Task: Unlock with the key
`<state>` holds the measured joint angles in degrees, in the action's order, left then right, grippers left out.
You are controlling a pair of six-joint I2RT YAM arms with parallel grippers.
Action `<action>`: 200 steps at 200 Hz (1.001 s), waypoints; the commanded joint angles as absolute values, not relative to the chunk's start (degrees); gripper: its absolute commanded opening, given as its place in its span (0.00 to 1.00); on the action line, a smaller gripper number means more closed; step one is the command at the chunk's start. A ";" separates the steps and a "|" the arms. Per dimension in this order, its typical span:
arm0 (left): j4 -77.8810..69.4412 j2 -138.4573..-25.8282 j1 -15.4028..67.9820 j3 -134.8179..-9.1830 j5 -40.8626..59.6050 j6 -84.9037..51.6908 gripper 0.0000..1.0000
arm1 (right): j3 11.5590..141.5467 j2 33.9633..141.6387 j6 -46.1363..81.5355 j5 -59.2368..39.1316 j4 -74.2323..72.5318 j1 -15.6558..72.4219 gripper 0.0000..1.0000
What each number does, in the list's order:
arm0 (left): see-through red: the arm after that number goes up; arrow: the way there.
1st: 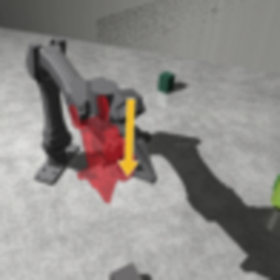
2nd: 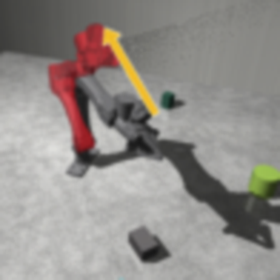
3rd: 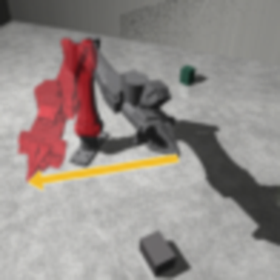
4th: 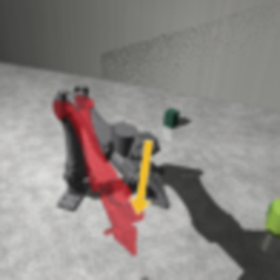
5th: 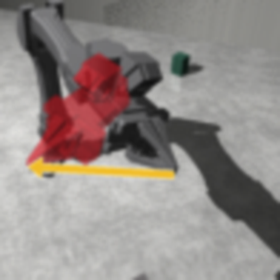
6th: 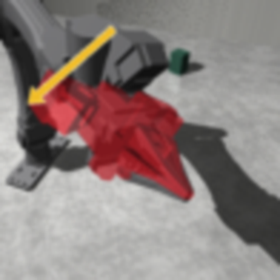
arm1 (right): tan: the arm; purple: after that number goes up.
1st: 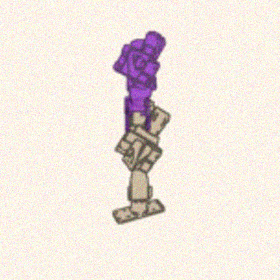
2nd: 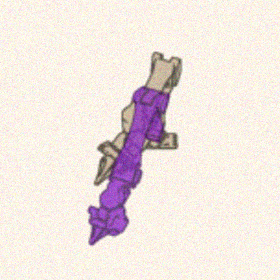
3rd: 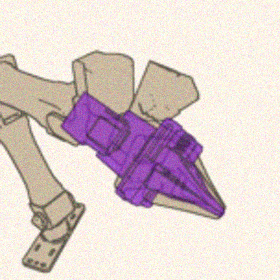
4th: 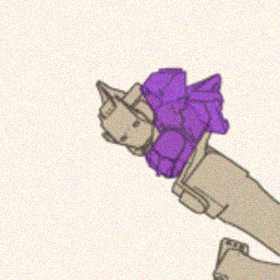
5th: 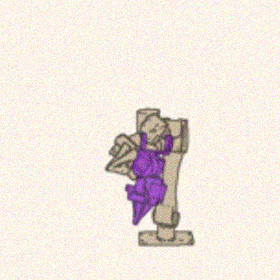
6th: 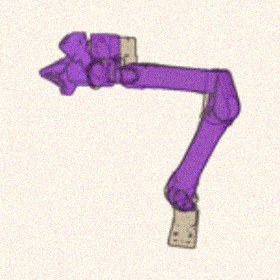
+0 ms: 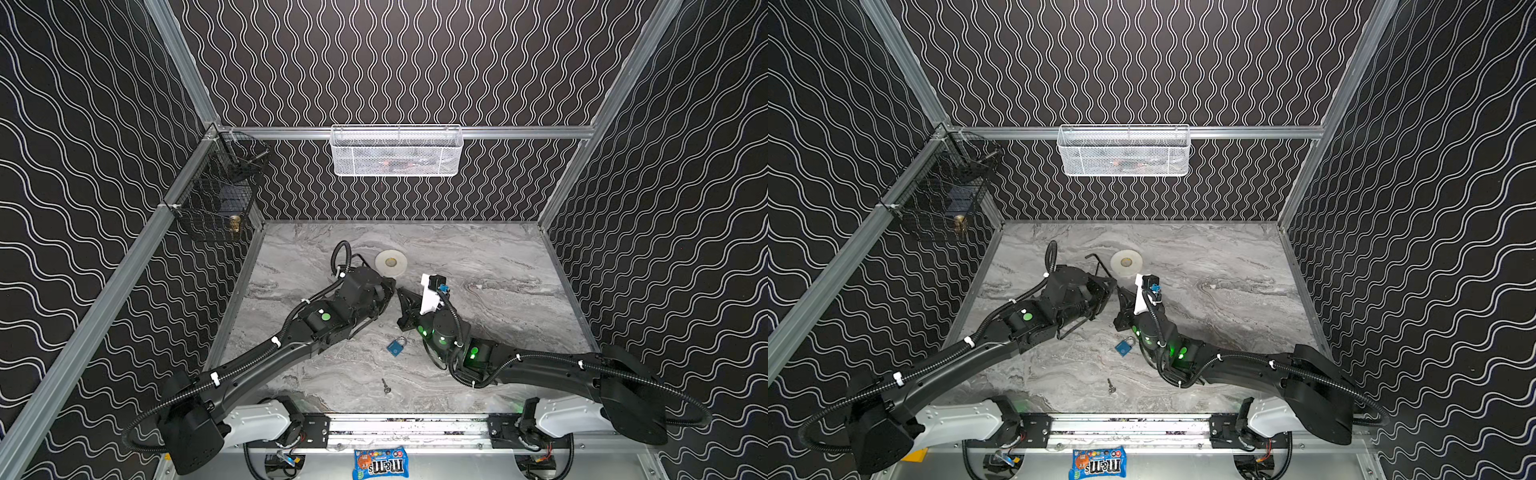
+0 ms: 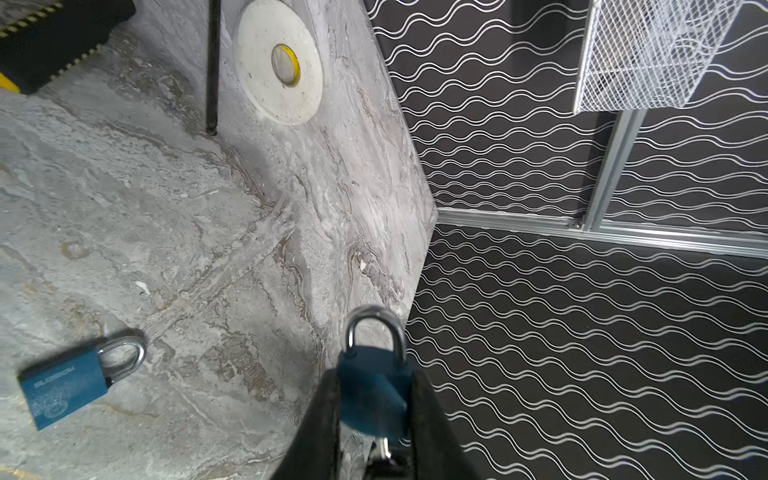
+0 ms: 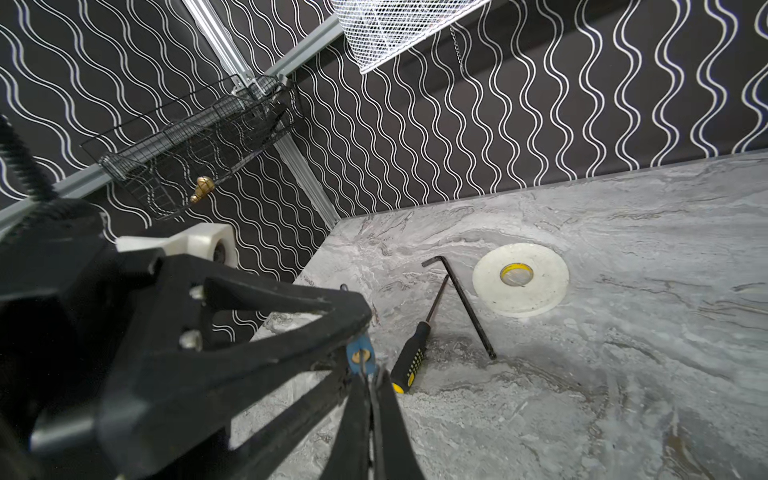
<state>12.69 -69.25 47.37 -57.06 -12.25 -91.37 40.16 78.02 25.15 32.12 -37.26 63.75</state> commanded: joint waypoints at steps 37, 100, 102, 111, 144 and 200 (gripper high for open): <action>9.73 -70.75 49.02 -58.54 -7.29 -91.83 0.02 | 41.23 78.22 21.29 25.96 -43.33 65.12 0.00; 8.04 -69.96 49.31 -57.36 -6.55 -93.80 0.00 | 40.85 78.93 17.88 25.76 -46.94 65.23 0.00; 7.85 -69.92 49.31 -57.28 -6.58 -93.83 0.00 | 40.78 78.93 17.85 25.53 -47.16 65.24 0.00; 7.31 -69.84 49.31 -57.04 -6.56 -93.98 0.00 | 40.58 78.90 17.60 24.71 -47.93 65.30 0.00; 8.11 -69.03 49.31 -56.72 -7.88 -93.34 0.00 | 40.03 78.20 19.16 21.91 -48.22 65.29 0.00; 11.07 -65.86 49.31 -54.76 -12.31 -93.12 0.00 | 37.45 71.98 25.83 26.22 -38.52 64.89 0.00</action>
<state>11.03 -66.76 49.12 -55.35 -13.65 -92.84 38.50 74.43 22.11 31.00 -37.32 64.58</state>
